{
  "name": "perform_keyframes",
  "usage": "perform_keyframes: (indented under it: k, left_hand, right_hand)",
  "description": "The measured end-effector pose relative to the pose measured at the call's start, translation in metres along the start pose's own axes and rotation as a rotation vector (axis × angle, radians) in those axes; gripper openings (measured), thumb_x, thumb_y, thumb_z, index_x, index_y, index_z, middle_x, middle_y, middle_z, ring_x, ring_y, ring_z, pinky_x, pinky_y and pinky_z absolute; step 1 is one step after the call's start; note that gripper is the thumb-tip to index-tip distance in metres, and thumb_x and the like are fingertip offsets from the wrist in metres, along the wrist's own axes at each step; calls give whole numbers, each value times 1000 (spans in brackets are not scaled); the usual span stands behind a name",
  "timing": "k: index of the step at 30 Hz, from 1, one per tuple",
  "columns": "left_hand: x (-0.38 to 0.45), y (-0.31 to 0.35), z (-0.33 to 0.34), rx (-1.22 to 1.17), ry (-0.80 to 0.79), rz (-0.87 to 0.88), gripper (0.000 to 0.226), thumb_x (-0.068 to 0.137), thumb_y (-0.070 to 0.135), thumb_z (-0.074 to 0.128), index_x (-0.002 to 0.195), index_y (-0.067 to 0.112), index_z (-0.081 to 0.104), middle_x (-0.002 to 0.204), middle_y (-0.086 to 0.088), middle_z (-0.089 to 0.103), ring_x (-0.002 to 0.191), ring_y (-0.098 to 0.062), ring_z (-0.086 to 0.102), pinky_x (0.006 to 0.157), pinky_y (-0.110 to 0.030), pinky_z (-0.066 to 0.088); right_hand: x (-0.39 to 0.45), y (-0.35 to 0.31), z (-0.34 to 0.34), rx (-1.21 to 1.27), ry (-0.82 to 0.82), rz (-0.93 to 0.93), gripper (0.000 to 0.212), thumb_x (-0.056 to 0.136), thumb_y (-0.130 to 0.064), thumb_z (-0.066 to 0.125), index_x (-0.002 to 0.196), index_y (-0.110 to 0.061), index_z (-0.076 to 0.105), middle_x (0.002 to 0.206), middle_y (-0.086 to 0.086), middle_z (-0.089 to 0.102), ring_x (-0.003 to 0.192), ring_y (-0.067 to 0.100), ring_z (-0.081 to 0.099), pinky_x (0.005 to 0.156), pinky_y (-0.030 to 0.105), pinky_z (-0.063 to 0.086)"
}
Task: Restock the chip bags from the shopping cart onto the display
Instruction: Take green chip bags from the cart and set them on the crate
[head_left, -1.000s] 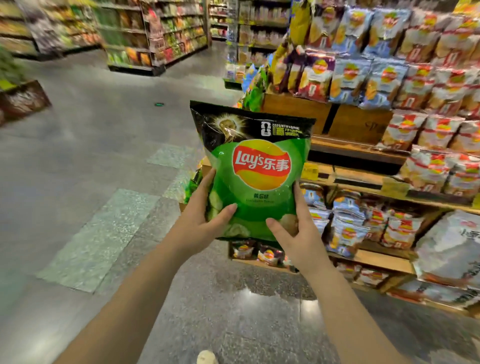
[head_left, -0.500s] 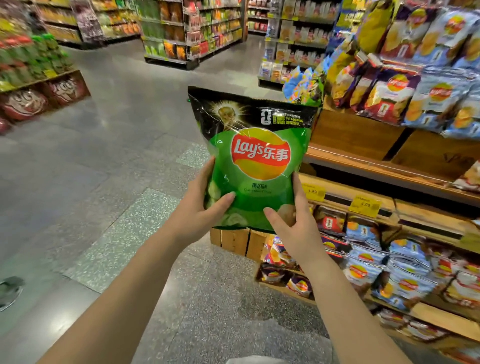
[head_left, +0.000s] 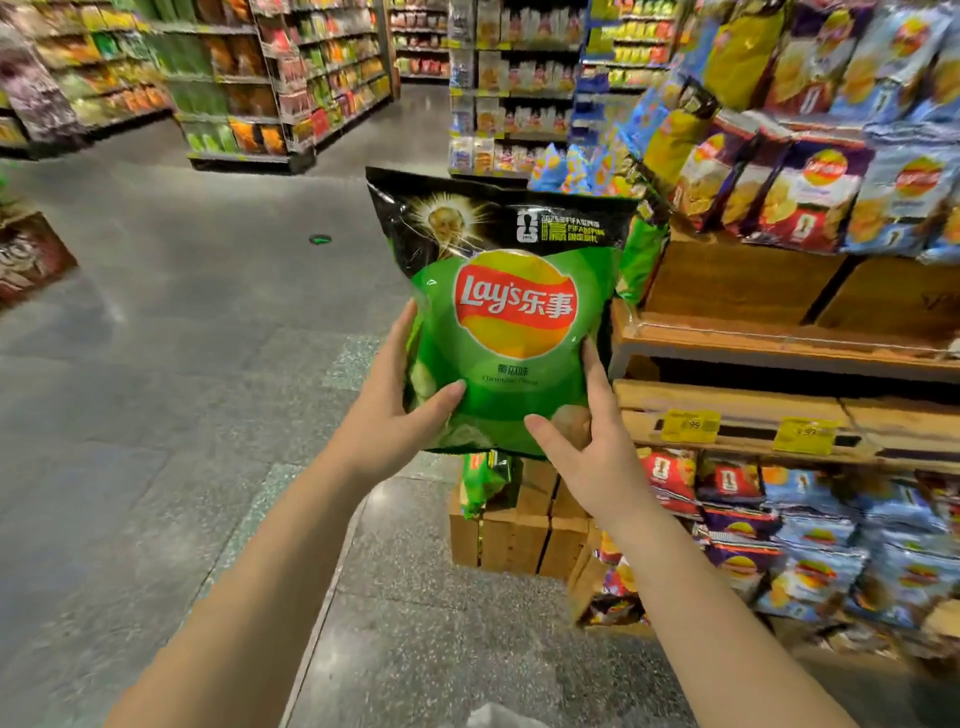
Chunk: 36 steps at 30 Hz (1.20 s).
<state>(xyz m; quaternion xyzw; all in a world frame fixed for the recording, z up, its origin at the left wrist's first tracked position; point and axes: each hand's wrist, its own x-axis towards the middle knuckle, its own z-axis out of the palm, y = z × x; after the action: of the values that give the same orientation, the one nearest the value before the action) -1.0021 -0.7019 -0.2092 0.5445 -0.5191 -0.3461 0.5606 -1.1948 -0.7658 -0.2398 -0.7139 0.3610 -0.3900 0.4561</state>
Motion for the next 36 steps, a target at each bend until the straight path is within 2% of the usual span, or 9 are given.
perform_keyframes:
  k: [3,13,15,17,19,23,28,33,36]
  left_hand:
    - [38,-12,-23,-9,-64,15,83,79,33,64,144,42,12,138,23,37,126,6,43,96,-22,48]
    - [181,-85,-14,94,-336,-5,90,80,37,67,149,38,8,149,12,31,135,-8,35,109,-43,38]
    - [218,-97,-4,135,-385,-12,93,79,38,67,150,34,7,151,7,30,135,-10,36,109,-43,38]
    - [256,-103,5,171,-451,-1,92,73,52,67,144,48,8,151,10,29,136,-10,34,110,-45,36]
    - [293,-109,15,195,-519,1,87,68,59,65,130,66,5,151,16,25,139,-9,29,112,-46,32]
    - [349,-119,40,225,-626,16,85,65,59,65,124,67,4,151,17,20,140,-7,25,114,-43,29]
    - [391,-144,67,183,-736,-32,92,68,51,73,128,62,4,151,18,21,136,5,27,113,-40,31]
    - [426,-174,101,144,-883,-79,96,74,34,79,133,54,5,134,35,23,128,4,36,107,-28,37]
    - [445,-198,116,124,-977,-181,94,67,46,81,123,72,10,147,15,26,133,-13,37,104,-43,43]
  right_hand:
    - [30,3,19,-26,81,34,83,82,-42,66,131,-67,4,141,-29,24,134,-2,28,112,37,34]
    - [113,72,19,-13,315,185,93,83,-23,71,138,-59,6,152,-17,22,131,-10,32,106,23,37]
    - [134,91,12,-6,359,237,95,83,-27,72,146,-50,5,154,-15,20,136,-1,29,110,34,37]
    - [157,105,2,-13,417,255,95,82,-30,72,149,-45,5,154,-14,20,138,3,28,112,40,36]
    - [179,118,-5,14,477,269,95,83,-26,72,148,-47,6,151,-16,24,128,-11,34,106,25,40]
    - [213,146,-14,123,572,280,97,82,-13,72,148,-42,8,151,-8,26,118,-15,44,99,25,45]
    - [229,166,-25,116,678,403,109,80,-14,74,145,-45,-8,136,-39,15,118,-32,24,97,5,31]
    - [236,193,-30,155,769,566,114,78,-21,77,148,-38,-11,154,-15,9,137,4,20,113,30,26]
    - [242,214,-27,178,837,626,111,78,-19,78,151,-33,-4,152,-11,23,133,3,32,104,20,35]
